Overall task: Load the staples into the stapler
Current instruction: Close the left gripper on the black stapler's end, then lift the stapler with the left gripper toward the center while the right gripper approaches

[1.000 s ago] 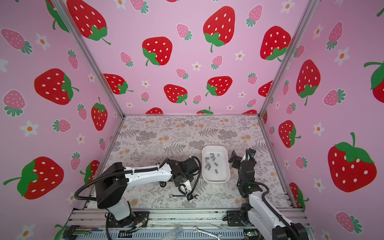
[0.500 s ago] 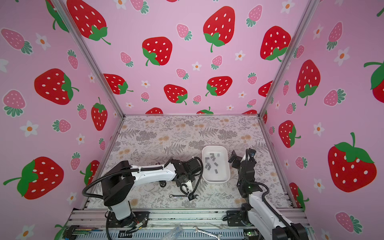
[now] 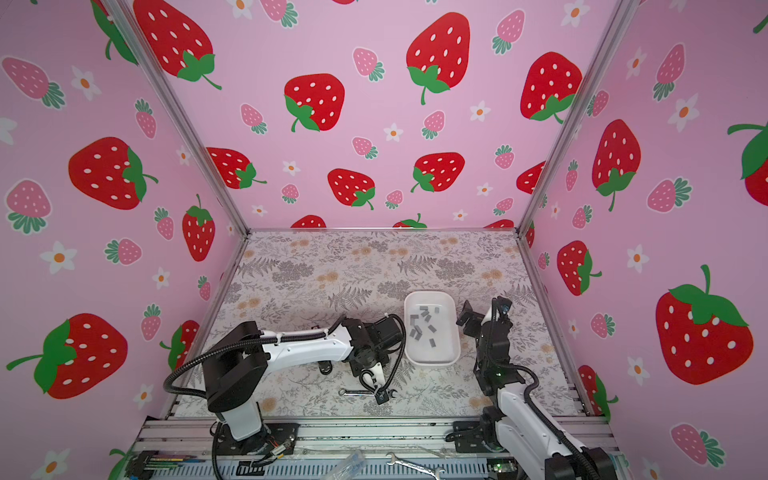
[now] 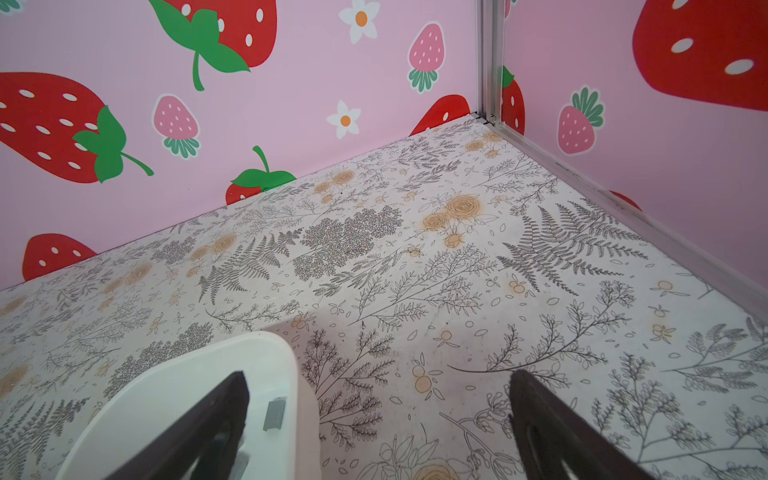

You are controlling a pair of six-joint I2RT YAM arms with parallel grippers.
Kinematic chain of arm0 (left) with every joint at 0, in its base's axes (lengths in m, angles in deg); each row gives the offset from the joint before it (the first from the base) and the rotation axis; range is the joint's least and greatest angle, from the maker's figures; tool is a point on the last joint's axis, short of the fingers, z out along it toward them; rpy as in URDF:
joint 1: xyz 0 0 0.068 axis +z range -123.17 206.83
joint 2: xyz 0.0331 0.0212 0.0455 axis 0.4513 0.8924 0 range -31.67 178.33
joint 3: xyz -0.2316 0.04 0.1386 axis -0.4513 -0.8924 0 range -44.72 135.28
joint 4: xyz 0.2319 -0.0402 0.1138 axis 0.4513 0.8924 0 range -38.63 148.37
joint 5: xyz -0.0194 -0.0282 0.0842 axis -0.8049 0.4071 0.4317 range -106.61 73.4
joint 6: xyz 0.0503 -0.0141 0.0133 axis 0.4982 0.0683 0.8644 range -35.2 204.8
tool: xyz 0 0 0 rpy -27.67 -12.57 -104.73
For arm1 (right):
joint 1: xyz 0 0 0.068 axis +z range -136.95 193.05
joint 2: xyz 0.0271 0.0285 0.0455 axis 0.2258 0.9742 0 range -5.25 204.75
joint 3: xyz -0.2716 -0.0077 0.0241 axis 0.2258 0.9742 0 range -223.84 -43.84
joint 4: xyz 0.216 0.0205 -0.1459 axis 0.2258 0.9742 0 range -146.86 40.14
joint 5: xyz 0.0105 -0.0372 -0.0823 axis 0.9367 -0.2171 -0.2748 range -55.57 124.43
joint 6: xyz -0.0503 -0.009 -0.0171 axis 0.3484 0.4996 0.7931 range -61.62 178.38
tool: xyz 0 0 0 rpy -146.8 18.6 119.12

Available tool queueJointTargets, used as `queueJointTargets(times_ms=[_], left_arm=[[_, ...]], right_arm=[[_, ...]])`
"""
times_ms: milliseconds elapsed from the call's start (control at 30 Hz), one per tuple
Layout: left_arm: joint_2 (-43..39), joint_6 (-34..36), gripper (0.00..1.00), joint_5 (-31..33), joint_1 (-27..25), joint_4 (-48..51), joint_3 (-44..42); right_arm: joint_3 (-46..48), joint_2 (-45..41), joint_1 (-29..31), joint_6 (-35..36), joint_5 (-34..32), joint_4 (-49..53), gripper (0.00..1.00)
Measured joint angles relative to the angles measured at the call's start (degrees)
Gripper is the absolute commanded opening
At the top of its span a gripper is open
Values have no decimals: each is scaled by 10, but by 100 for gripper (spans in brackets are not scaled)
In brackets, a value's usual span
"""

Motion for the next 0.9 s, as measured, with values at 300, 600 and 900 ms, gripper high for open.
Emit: queueJointTargets(times_ms=[300,600,900], left_arm=[[-5,-45,0,-15,0,-24,0],[-133,-194,0,12,5,-135,-6],[-289,-504,0,34,26,-220,-16]], right_arm=[[0,-4,0,0,0,0,99],[0,-18,0,0,0,0,99],[0,-37,0,0,2,0,99]])
